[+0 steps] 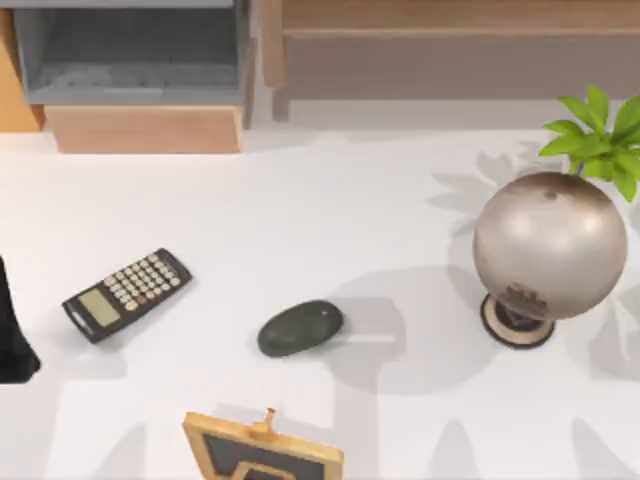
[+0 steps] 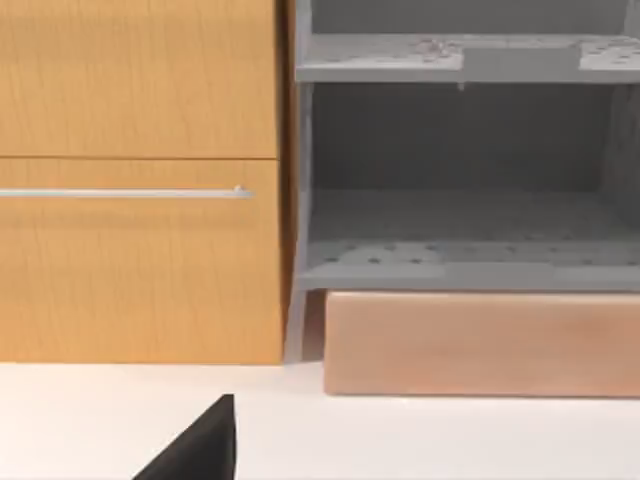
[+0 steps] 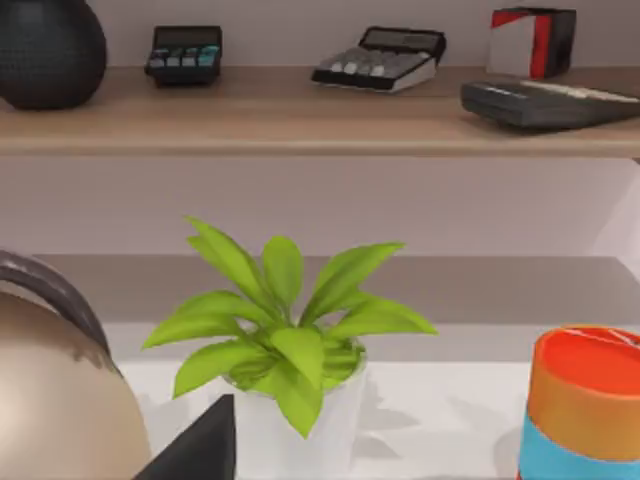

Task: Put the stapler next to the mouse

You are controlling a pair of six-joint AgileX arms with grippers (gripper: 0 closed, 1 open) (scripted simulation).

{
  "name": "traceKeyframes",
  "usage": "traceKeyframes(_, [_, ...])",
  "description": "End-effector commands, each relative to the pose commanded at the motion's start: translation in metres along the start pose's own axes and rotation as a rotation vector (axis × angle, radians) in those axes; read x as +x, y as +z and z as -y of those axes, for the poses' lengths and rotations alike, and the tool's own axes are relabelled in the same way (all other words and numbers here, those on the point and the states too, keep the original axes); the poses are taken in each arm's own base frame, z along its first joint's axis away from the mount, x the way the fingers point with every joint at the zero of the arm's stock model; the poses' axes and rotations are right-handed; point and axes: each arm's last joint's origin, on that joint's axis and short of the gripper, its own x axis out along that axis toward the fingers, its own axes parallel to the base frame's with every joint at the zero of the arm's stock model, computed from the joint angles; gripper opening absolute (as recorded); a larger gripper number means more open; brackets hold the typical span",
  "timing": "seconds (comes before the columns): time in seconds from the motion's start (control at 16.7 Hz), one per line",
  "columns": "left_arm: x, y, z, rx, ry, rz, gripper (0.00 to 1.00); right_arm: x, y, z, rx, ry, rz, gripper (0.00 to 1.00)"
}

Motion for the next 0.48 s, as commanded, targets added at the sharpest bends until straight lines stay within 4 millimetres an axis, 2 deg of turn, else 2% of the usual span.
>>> traceKeyframes(0.24, [0.000, 0.005, -0.001, 0.016, 0.013, -0.029, 1.00, 0.000, 0.000, 0.000, 0.000, 0.000, 0.000, 1.00])
traceKeyframes(0.48, [0.007, 0.025, -0.009, 0.088, 0.068, -0.206, 1.00, 0.000, 0.000, 0.000, 0.000, 0.000, 0.000, 1.00])
